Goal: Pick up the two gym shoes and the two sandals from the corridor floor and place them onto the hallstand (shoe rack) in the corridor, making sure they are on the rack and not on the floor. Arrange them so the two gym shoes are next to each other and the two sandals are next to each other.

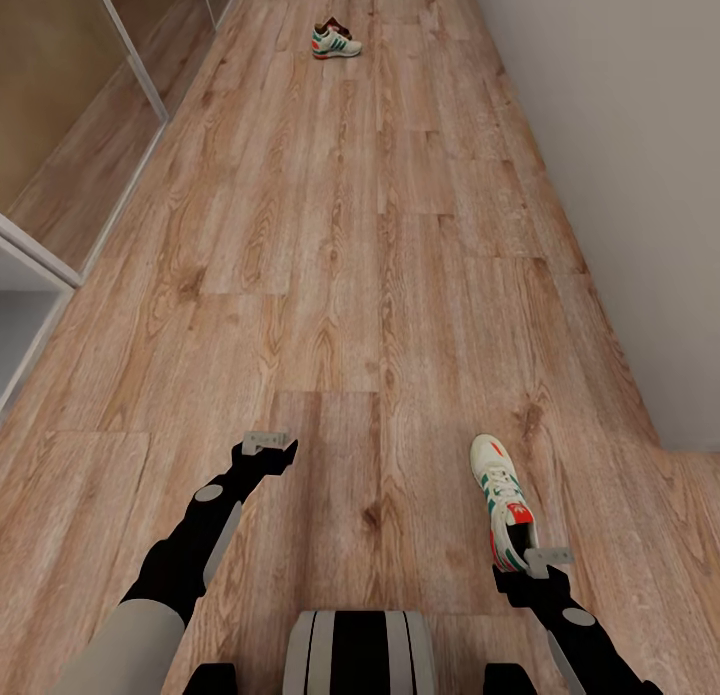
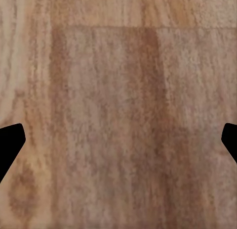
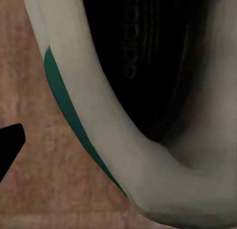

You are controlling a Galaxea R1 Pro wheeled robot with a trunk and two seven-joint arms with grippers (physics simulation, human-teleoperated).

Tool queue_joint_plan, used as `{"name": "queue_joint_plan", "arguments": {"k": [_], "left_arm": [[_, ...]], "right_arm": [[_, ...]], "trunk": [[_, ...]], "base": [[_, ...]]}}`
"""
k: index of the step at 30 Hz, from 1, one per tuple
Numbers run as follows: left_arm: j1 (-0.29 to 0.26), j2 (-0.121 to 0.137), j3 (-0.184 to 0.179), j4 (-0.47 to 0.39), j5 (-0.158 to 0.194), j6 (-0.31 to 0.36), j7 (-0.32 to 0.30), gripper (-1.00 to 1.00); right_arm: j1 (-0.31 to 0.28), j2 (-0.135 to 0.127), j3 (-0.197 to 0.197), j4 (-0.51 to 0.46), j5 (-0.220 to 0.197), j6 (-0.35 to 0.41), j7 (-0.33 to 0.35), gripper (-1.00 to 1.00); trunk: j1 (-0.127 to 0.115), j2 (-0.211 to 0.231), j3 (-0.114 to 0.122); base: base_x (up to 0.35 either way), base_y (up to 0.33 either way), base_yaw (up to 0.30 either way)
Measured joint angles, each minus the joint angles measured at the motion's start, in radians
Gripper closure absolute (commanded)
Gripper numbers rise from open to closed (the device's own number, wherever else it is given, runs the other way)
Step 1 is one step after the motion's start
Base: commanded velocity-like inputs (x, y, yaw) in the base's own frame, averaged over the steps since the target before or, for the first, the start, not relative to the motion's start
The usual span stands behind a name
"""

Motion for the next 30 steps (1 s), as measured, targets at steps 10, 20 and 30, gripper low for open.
{"name": "queue_joint_plan", "arguments": {"k": [10,20,30], "left_arm": [[0.001,0.0,0.0,0.0,0.0,-0.004,0.0,-1.0],[0.0,0.0,-0.001,0.0,0.0,-0.004,0.0,-1.0],[0.0,0.0,0.0,0.0,0.0,-0.003,-0.001,-1.0]], "right_arm": [[0.0,0.0,-0.001,0.0,0.0,0.0,0.0,-1.0],[0.0,-0.001,-0.002,0.0,0.0,0.0,0.0,-1.0],[0.0,-0.001,-0.002,0.0,0.001,0.0,0.0,1.0]], "trunk": [[0.0,0.0,0.0],[0.0,0.0,0.0],[0.0,0.0,0.0]], "base": [[0.014,0.0,0.0],[0.052,0.0,0.0],[0.003,0.0,0.0]]}}
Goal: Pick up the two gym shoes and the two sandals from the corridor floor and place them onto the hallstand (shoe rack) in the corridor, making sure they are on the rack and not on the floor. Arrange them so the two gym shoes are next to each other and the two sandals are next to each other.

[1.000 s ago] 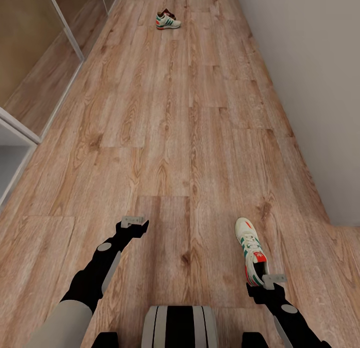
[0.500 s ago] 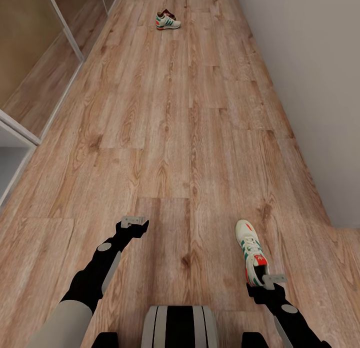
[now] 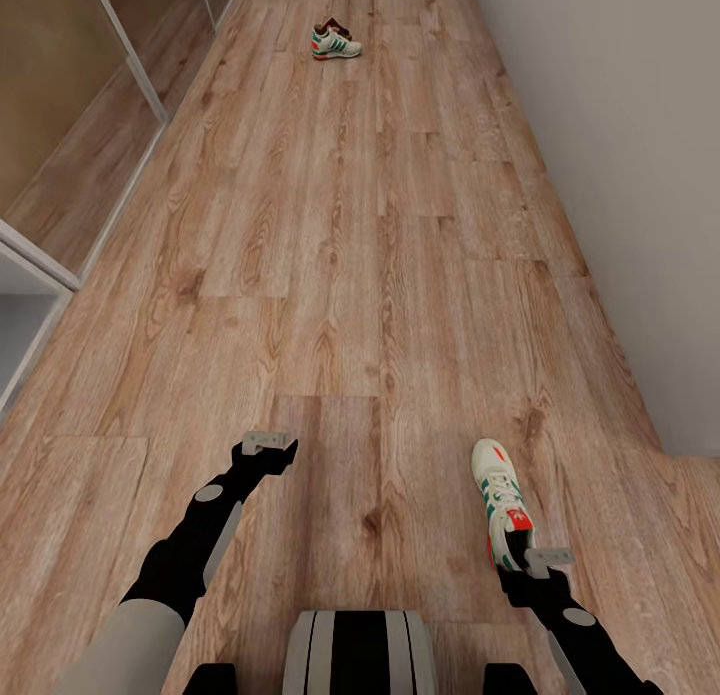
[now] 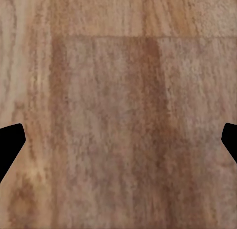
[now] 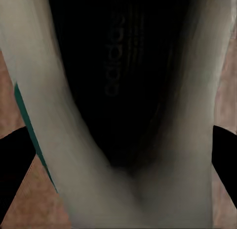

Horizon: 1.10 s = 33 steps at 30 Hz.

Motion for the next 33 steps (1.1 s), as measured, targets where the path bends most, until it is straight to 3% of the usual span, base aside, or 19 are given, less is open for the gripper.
{"name": "queue_joint_plan", "arguments": {"k": [22,33], "left_arm": [[0.001,0.002,0.0,0.0,0.0,0.006,0.001,-1.0],[0.001,0.004,0.0,0.0,0.0,0.006,0.001,-1.0]], "right_arm": [[0.0,-0.001,0.0,0.0,-0.001,0.001,0.0,1.0],[0.0,-0.001,0.002,0.001,-0.001,-0.002,0.002,1.0]], "trunk": [[0.0,0.0,0.0],[-0.005,0.003,0.042]], "base": [[0.0,0.0,0.0],[0.0,0.0,0.0]]}}
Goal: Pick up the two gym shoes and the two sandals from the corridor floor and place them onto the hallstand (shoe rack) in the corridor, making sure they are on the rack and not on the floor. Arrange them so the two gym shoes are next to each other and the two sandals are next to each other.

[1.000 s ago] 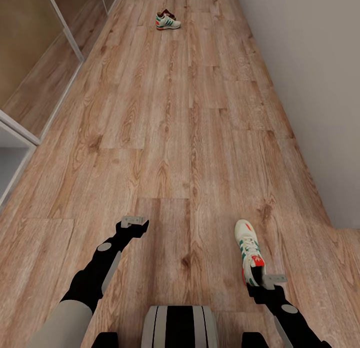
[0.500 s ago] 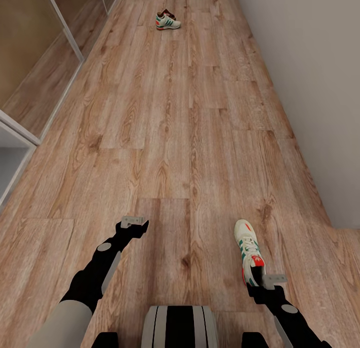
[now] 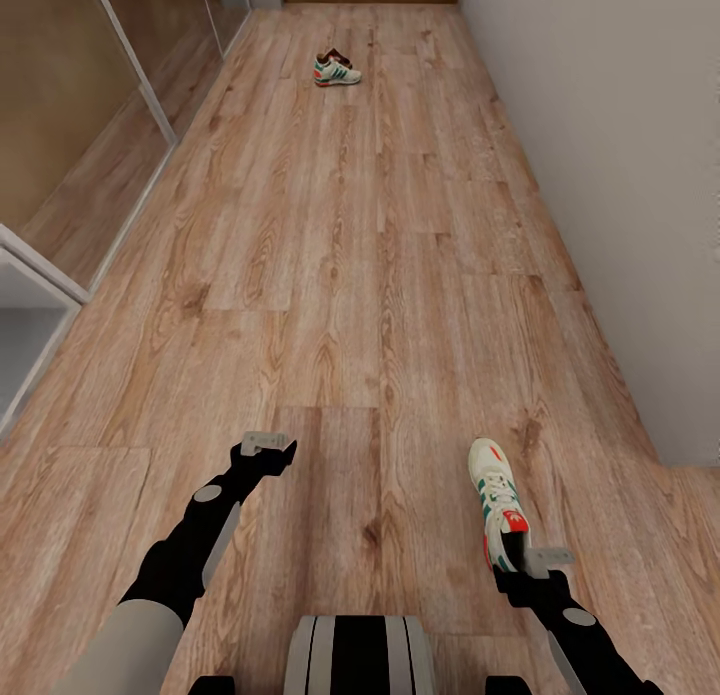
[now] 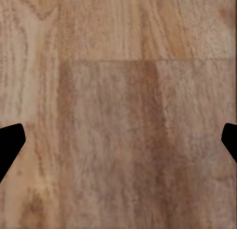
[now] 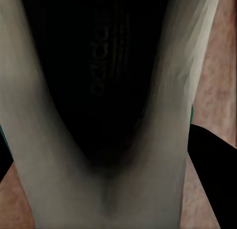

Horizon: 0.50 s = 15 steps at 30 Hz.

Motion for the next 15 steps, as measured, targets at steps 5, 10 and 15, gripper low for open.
{"name": "queue_joint_plan", "arguments": {"k": [5,10,15], "left_arm": [[0.01,0.01,0.004,-0.007,-0.002,0.001,0.001,-1.0],[0.045,0.014,0.008,-0.037,-0.003,0.003,0.001,-1.0],[0.073,0.017,0.009,-0.059,-0.005,0.005,0.003,-1.0]], "right_arm": [[0.0,0.0,0.006,0.003,0.003,-0.055,0.003,1.0],[0.0,0.0,0.007,0.004,0.003,-0.073,0.001,1.0],[0.0,0.0,0.008,0.004,0.003,-0.076,0.001,1.0]], "trunk": [[-0.002,0.001,0.019],[-0.004,0.002,0.039],[-0.007,0.004,0.058]], "base": [[0.0,0.0,0.0],[0.0,0.0,0.0],[0.0,0.0,0.0]]}}
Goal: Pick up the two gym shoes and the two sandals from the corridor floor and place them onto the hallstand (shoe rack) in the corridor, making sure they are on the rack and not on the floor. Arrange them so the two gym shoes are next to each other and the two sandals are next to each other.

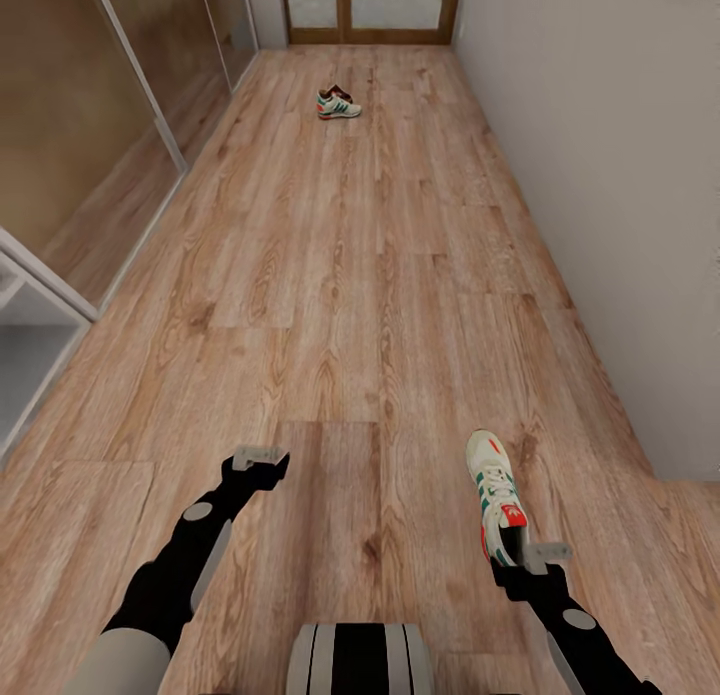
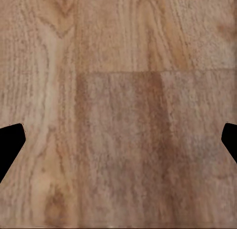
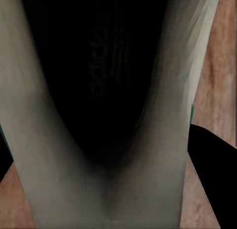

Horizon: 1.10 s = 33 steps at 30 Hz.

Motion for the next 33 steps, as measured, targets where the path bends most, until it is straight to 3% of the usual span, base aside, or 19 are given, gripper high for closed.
{"name": "queue_joint_plan", "arguments": {"k": [5,10,17,20,24,29,33], "left_arm": [[0.053,0.011,0.009,-0.004,0.0,-0.005,0.009,-1.0],[0.158,0.038,0.123,-0.002,0.004,-0.02,0.012,-1.0],[0.272,0.041,0.189,-0.002,0.007,-0.029,0.014,-1.0],[0.32,0.04,0.234,0.008,0.005,-0.09,0.013,-1.0],[0.393,0.04,0.261,0.072,0.003,-0.26,0.013,-1.0],[0.416,0.042,0.266,0.151,0.007,-0.341,0.015,-1.0],[0.421,0.043,0.292,0.181,0.009,-0.375,0.015,-1.0]], "right_arm": [[0.0,0.0,0.0,0.0,0.0,-0.001,0.001,1.0],[0.001,0.001,-0.001,0.004,0.001,-0.029,0.003,1.0],[0.001,0.001,0.0,0.007,0.0,-0.056,0.006,1.0],[0.002,0.002,-0.001,0.007,0.001,-0.059,0.007,1.0],[0.002,0.001,0.001,0.005,0.005,-0.066,0.007,1.0],[0.003,0.0,0.01,0.009,0.027,-0.098,0.007,1.0],[0.008,-0.001,0.011,0.018,0.054,-0.139,0.006,1.0]], "trunk": [[-0.002,0.001,0.021],[-0.005,0.002,0.047],[-0.008,0.004,0.085],[-0.009,0.005,0.101],[-0.011,0.006,0.123],[-0.013,0.007,0.15],[-0.015,0.008,0.172]], "base": [[0.0,0.0,0.0],[0.0,0.0,0.0],[0.0,0.0,0.0],[0.0,0.0,0.0],[0.0,0.0,0.0],[0.0,0.0,0.0],[0.0,0.0,-0.006]]}}
